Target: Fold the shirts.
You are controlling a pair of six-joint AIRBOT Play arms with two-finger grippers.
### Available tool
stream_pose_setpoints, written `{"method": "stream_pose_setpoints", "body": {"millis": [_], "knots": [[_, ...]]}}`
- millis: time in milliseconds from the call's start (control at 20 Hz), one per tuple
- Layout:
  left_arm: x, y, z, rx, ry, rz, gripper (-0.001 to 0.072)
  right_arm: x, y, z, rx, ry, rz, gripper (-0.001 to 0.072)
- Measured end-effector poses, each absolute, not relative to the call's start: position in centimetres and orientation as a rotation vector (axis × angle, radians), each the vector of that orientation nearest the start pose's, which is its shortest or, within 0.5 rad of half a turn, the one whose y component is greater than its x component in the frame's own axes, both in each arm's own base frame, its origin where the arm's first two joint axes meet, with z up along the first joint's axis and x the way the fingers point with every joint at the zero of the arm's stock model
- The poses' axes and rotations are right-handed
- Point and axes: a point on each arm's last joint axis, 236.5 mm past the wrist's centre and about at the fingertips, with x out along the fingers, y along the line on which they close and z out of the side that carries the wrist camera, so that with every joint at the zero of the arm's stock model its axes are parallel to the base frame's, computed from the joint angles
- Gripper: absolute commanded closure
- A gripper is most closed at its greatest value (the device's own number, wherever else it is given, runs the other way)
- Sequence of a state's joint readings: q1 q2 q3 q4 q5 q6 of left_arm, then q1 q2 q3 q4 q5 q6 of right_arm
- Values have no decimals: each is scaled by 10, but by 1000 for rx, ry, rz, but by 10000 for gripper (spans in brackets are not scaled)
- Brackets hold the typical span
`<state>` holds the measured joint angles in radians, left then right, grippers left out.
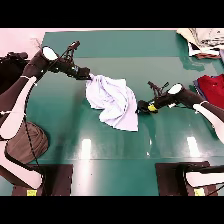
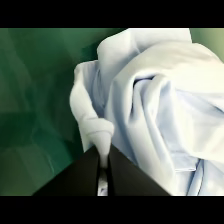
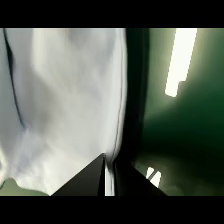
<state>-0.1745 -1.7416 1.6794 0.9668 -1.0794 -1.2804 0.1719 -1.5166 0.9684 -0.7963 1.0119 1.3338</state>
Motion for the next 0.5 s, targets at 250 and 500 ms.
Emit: {"method": "stream_pose_setpoints", "body": {"millis": [250,500], "knots": [[499,-209,45,-189,1070,-634,678,367,217,-57,462,1368,540,696],[497,-185,170,-24,808,-590,678,424,185,93,331,971,562,696]]}}
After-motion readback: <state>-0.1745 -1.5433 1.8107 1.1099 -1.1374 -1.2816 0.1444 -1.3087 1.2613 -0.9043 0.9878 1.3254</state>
